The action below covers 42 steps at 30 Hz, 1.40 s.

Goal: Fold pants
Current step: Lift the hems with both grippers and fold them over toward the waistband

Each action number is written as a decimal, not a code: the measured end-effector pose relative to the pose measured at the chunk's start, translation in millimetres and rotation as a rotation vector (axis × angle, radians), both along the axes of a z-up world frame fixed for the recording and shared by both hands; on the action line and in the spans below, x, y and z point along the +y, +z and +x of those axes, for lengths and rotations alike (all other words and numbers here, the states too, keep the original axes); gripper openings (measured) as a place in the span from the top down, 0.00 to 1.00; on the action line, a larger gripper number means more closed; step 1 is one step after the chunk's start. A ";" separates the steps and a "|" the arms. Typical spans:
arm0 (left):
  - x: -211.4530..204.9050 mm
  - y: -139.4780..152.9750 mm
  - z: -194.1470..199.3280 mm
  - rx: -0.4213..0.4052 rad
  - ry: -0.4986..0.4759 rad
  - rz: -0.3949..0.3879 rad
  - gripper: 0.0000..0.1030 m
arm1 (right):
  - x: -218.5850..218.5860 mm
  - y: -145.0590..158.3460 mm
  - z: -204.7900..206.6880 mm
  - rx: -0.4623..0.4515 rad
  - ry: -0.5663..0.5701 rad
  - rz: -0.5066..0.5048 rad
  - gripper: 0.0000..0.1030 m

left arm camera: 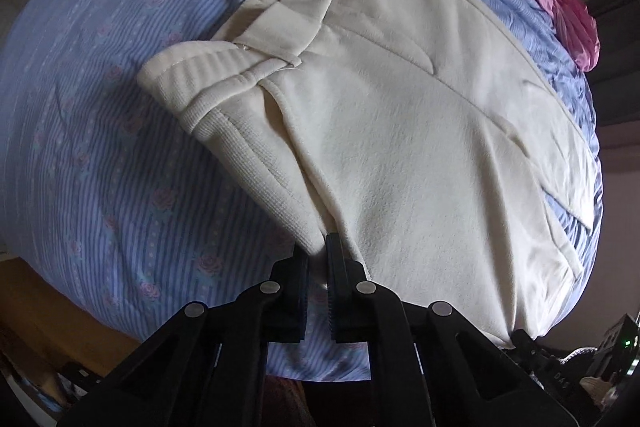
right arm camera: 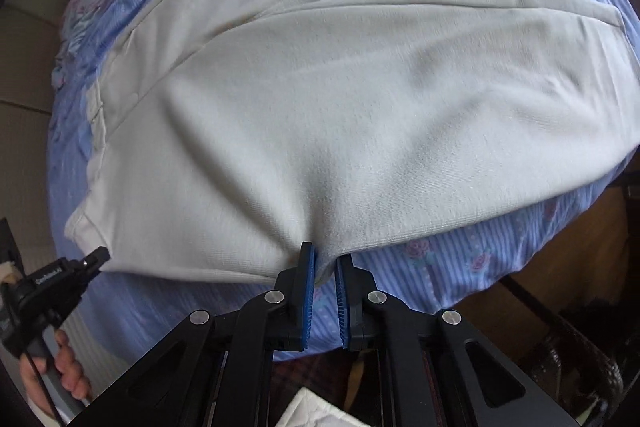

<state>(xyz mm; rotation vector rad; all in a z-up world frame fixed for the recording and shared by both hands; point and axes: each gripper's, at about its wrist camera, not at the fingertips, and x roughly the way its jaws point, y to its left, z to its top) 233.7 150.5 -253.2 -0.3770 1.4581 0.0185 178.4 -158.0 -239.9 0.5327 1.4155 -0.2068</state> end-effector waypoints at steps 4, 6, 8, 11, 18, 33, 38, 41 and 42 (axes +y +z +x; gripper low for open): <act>-2.6 20.4 0.2 -0.049 0.015 -0.016 0.93 | -14.8 31.2 -10.5 -0.049 0.013 -0.005 0.89; -2.0 33.4 1.8 -0.084 0.027 -0.029 0.93 | -14.0 47.2 -6.7 -0.081 0.021 -0.011 0.89; -2.9 47.2 5.0 -0.118 0.038 -0.042 0.93 | -17.8 63.2 -5.3 -0.114 0.028 -0.023 0.89; -7.8 63.4 13.8 -0.163 0.042 -0.059 0.93 | -24.0 83.7 7.6 -0.155 0.018 -0.025 0.89; -20.5 93.1 59.6 -0.258 0.041 -0.088 0.93 | -42.7 110.8 50.0 -0.194 -0.012 -0.016 0.89; -34.9 117.3 182.5 -0.329 0.083 -0.101 0.93 | -65.1 121.8 218.4 -0.198 0.024 -0.077 0.89; -50.2 100.9 235.3 -0.298 0.036 -0.055 0.93 | -77.3 96.5 263.2 -0.161 0.013 -0.059 0.89; -60.0 87.1 262.7 -0.279 0.003 -0.020 0.93 | -87.0 78.1 290.3 -0.132 0.008 -0.043 0.89; -63.0 81.7 271.3 -0.273 -0.005 -0.008 0.93 | -89.5 73.2 297.1 -0.126 0.010 -0.039 0.89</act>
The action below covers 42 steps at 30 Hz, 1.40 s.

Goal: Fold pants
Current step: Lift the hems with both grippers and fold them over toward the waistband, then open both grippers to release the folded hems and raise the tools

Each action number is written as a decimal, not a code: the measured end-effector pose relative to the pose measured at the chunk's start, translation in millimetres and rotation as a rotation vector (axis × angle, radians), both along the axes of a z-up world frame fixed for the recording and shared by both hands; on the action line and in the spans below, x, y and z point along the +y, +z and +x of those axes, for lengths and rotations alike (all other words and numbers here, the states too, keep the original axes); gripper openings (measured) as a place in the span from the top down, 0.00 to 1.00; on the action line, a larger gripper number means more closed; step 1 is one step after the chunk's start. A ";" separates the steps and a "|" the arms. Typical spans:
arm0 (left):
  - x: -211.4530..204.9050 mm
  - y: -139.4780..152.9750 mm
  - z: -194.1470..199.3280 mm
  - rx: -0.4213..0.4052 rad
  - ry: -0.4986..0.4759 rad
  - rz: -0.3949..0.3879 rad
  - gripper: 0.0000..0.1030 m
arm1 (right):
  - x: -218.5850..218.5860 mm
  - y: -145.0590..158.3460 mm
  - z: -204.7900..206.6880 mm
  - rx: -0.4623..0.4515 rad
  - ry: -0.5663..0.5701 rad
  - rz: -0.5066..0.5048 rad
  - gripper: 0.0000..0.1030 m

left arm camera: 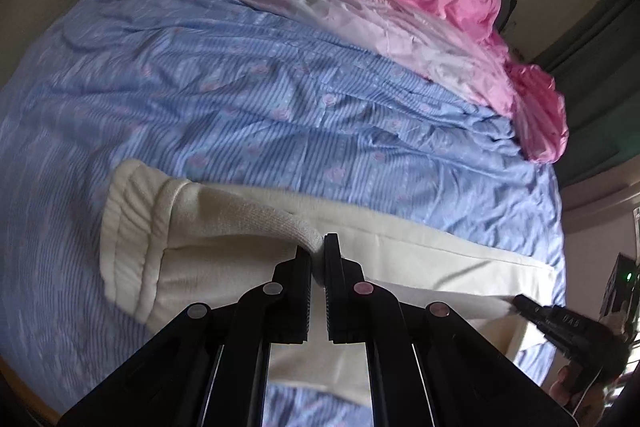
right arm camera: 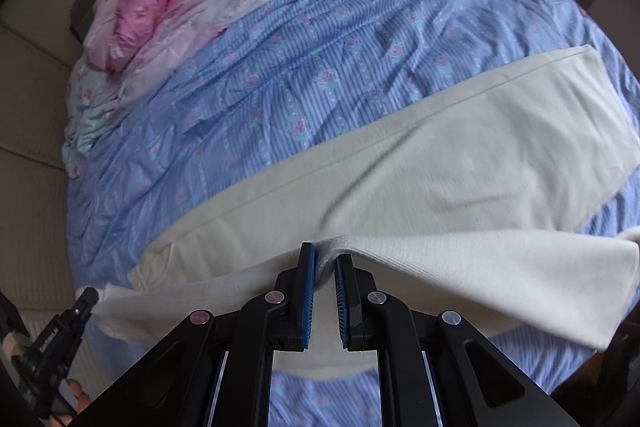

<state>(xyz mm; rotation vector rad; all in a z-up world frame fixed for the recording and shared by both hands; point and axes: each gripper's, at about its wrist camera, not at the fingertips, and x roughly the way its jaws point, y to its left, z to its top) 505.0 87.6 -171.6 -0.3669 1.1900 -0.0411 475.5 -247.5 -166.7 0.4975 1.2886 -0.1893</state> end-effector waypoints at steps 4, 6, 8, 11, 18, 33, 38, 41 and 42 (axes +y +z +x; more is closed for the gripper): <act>-3.7 -24.2 25.7 0.038 0.010 0.023 0.93 | -5.7 -25.0 34.9 0.037 0.023 0.001 0.89; -2.4 -35.9 33.9 0.059 0.020 0.025 0.93 | -3.6 -37.3 50.2 0.052 0.041 -0.010 0.89; -1.7 -45.6 39.6 0.075 0.025 0.029 0.93 | 0.9 -50.2 62.9 0.066 0.070 -0.035 0.89; 1.1 -60.4 46.4 0.091 0.014 0.022 0.93 | 5.3 -64.5 73.5 0.088 0.083 -0.050 0.89; 11.0 -88.6 65.6 0.150 0.022 0.026 0.92 | 21.0 -83.7 97.7 0.086 0.149 -0.110 0.89; 54.5 -106.2 77.8 0.199 0.070 0.009 0.50 | 57.3 -84.8 118.6 0.036 0.218 -0.034 0.60; 73.4 -108.6 64.0 0.205 0.092 -0.067 0.55 | 104.0 -65.2 122.2 -0.017 0.319 -0.032 0.59; 88.7 -100.7 54.1 0.204 0.087 -0.134 0.46 | 129.4 -56.8 112.6 -0.029 0.382 -0.034 0.59; 95.4 -98.0 50.8 0.207 0.077 -0.180 0.42 | 138.0 -54.6 107.4 -0.035 0.404 -0.038 0.59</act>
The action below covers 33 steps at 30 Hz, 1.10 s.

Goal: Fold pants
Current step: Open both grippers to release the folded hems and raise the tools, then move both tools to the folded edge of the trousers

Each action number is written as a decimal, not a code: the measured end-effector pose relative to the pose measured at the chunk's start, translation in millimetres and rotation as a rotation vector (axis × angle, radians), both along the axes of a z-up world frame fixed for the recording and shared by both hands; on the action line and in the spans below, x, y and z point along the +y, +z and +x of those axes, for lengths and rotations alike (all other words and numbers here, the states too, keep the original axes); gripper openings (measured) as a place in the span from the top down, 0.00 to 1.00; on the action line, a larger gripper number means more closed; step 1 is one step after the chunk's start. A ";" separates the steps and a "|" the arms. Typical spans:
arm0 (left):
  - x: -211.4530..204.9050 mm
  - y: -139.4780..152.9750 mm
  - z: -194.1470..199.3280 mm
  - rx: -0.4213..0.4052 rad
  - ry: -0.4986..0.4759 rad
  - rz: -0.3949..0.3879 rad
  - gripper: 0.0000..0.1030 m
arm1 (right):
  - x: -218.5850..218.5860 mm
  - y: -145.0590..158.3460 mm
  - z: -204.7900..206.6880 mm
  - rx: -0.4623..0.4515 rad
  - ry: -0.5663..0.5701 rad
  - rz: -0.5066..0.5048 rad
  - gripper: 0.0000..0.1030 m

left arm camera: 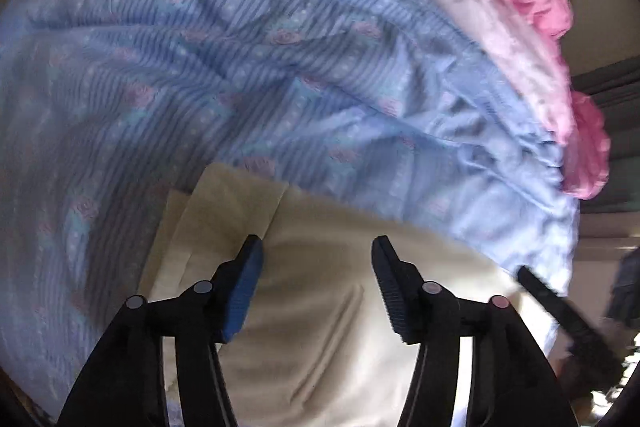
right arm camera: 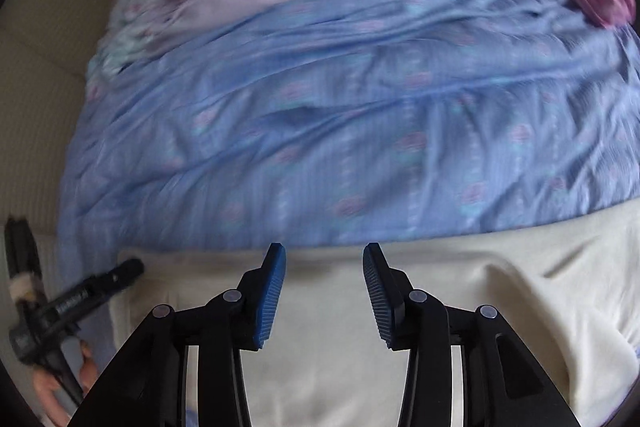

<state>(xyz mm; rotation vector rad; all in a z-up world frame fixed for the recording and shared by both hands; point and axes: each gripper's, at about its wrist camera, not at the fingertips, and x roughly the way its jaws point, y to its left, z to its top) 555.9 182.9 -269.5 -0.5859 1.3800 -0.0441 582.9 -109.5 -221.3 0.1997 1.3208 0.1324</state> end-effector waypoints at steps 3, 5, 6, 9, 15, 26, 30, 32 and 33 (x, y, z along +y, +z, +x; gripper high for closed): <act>13.7 18.0 -13.0 -0.022 -0.017 -0.041 0.41 | 21.2 9.7 -18.2 -0.007 0.044 0.013 0.59; 18.8 35.2 -25.2 -0.050 -0.037 -0.003 0.40 | 30.4 17.8 -32.5 -0.023 0.061 0.017 0.59; 20.1 46.7 -33.8 -0.058 -0.062 0.028 0.39 | 33.5 25.7 -43.7 -0.039 0.067 0.018 0.59; 19.6 73.4 -53.8 -0.073 -0.110 0.106 0.39 | 37.3 46.3 -72.4 -0.064 0.072 0.032 0.59; 3.4 130.7 -107.0 -0.109 -0.223 0.226 0.34 | 38.0 97.1 -140.2 -0.104 0.045 0.015 0.50; -100.1 196.2 -210.8 -0.307 -0.536 0.249 0.27 | -27.4 149.7 -284.1 -0.177 -0.102 -0.070 0.37; -160.4 198.2 -243.9 -0.322 -0.604 0.250 0.27 | -73.7 146.2 -323.1 -0.162 -0.148 -0.052 0.37; -187.5 196.8 -258.1 -0.321 -0.599 0.243 0.27 | -96.5 144.4 -336.9 -0.156 -0.146 -0.050 0.37; -202.8 195.6 -264.6 -0.315 -0.592 0.242 0.27 | -115.8 143.0 -345.3 -0.150 -0.143 -0.046 0.37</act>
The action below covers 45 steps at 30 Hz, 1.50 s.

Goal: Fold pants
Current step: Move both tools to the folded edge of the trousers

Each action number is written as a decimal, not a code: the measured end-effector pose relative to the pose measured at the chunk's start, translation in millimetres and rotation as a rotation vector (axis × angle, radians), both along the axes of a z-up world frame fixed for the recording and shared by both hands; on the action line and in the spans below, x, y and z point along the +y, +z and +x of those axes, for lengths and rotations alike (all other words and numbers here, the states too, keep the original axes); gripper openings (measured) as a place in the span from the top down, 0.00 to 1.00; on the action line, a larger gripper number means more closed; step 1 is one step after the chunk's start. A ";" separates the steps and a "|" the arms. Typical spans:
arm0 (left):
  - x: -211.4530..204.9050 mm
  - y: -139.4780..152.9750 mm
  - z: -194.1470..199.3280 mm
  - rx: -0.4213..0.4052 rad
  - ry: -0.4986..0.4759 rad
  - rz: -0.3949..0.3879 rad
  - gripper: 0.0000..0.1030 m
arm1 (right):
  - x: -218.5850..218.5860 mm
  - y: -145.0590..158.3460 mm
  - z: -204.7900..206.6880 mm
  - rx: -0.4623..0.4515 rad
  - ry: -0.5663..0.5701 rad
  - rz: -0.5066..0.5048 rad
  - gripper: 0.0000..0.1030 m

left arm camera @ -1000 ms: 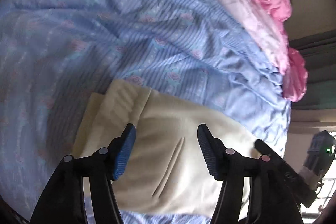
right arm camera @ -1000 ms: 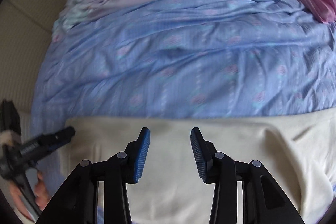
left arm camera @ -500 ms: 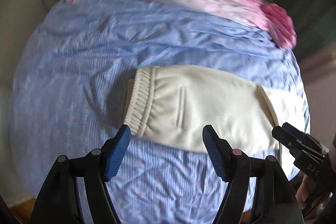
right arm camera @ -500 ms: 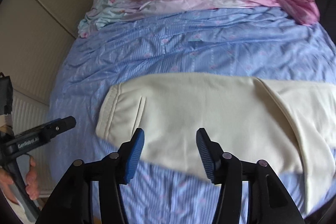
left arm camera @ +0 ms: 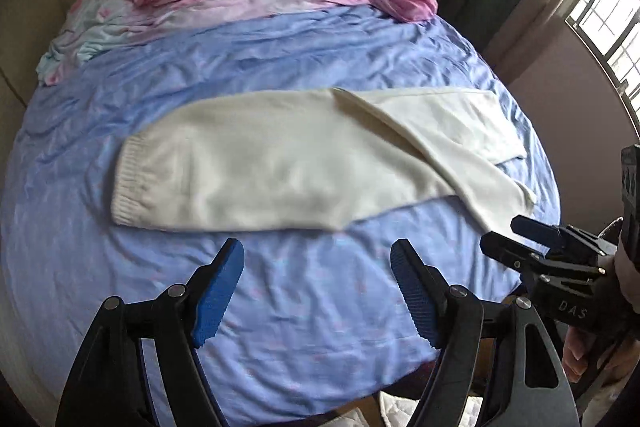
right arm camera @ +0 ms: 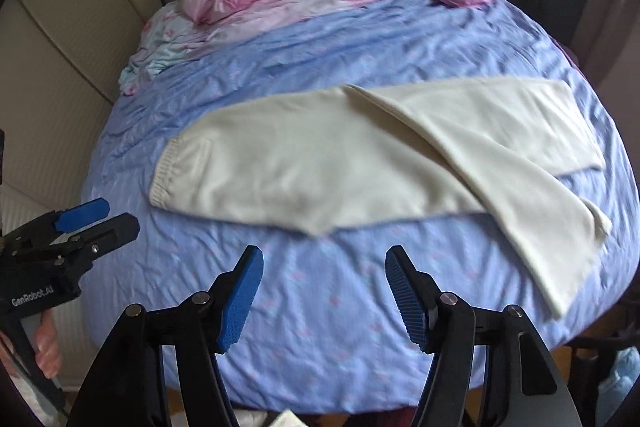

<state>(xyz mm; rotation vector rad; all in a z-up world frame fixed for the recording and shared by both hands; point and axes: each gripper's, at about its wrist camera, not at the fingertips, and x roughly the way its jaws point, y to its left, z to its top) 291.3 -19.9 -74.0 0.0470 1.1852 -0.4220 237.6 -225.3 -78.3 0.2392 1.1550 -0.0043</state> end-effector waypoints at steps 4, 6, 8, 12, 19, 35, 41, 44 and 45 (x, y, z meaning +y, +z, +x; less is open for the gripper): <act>-58.3 -2.0 -23.7 0.025 0.043 -0.020 0.27 | -56.3 -8.4 -21.6 0.033 0.012 0.033 0.37; -87.0 -4.7 -33.5 0.023 0.057 -0.044 0.27 | -91.7 -14.1 -33.3 0.042 0.031 0.058 0.37; -114.3 -8.9 -42.2 0.023 0.059 -0.050 0.27 | -115.3 -19.9 -43.4 0.048 0.040 0.053 0.37; -165.1 -12.9 -59.5 0.044 0.020 -0.075 0.27 | -172.3 -34.5 -66.7 0.086 -0.013 0.084 0.37; -217.8 -28.9 -56.5 0.019 -0.048 -0.080 0.27 | -240.4 -65.1 -102.0 0.101 -0.202 0.155 0.37; -289.4 -136.8 -21.9 0.187 -0.157 0.038 0.27 | -323.6 -173.2 -144.6 0.182 -0.645 0.253 0.37; -301.5 -167.8 3.6 0.246 -0.138 0.022 0.27 | -333.6 -211.7 -147.0 0.198 -0.750 0.317 0.37; -304.8 -178.8 17.3 0.262 -0.120 0.004 0.27 | -334.4 -226.8 -142.1 0.196 -0.781 0.350 0.37; -305.2 -183.1 23.2 0.270 -0.107 -0.007 0.27 | -334.2 -232.5 -140.1 0.200 -0.791 0.359 0.37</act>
